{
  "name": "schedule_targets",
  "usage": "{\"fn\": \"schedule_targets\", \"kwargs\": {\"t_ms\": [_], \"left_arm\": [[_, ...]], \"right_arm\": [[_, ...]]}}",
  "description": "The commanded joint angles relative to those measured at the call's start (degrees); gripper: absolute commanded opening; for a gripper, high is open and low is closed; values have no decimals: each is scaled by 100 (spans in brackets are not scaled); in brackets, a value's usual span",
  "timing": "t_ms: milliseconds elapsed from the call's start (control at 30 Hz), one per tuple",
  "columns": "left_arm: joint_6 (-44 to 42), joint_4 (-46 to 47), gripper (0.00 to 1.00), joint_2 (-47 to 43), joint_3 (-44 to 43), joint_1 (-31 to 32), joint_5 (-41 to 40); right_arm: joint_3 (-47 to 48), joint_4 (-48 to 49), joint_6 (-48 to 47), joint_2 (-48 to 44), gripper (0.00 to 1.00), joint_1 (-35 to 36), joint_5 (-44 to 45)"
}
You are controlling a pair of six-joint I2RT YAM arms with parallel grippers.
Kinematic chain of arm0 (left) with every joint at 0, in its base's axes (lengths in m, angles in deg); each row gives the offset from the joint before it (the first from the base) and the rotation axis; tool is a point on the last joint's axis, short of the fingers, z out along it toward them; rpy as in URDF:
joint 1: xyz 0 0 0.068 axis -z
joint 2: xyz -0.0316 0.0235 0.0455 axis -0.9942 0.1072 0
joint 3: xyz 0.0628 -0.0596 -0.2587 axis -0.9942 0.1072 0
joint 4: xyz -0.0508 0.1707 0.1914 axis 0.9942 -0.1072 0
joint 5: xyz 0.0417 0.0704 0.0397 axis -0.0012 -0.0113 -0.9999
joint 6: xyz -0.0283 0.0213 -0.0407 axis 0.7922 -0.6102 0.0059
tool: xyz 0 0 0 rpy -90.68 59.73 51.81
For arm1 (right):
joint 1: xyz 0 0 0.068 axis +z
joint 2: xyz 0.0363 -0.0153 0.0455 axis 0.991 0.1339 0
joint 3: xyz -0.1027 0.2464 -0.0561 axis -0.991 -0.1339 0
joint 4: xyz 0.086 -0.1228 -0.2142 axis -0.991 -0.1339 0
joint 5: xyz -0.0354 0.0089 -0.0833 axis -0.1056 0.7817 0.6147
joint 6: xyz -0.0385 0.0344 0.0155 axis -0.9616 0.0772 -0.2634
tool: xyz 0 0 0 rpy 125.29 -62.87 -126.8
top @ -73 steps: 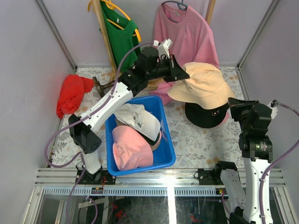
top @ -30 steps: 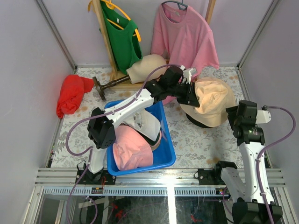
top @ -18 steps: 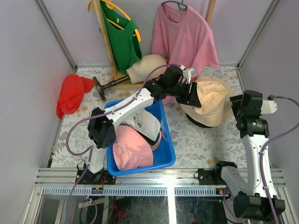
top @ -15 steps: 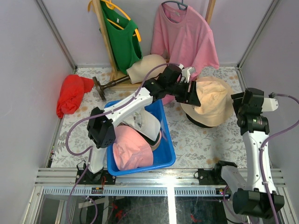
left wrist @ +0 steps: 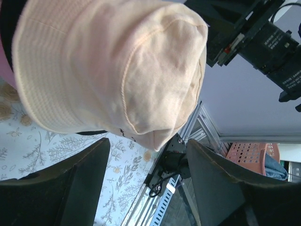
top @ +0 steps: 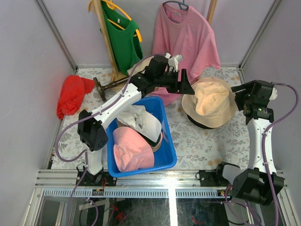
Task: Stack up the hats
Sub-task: Stack the hat on the hat.
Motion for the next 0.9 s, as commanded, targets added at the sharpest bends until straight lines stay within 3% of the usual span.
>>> {"fn": "schedule_targets", "kwargs": {"t_ms": [0, 400, 633, 733, 867], "left_arm": [[297, 600, 66, 21, 174, -97, 324], [652, 995, 65, 746, -412, -98, 733], [726, 1168, 45, 1092, -685, -101, 749], [748, 1203, 39, 1214, -741, -83, 721], [750, 1180, 37, 1329, -868, -67, 662]], "right_arm": [[247, 223, -440, -22, 69, -34, -747], [-113, 154, -687, 97, 71, -223, -1336], [-424, 470, -490, 549, 66, -224, -1711], [-525, 541, -500, 690, 54, -228, -1772], [-648, 576, -512, 898, 21, -227, -1793]]}}
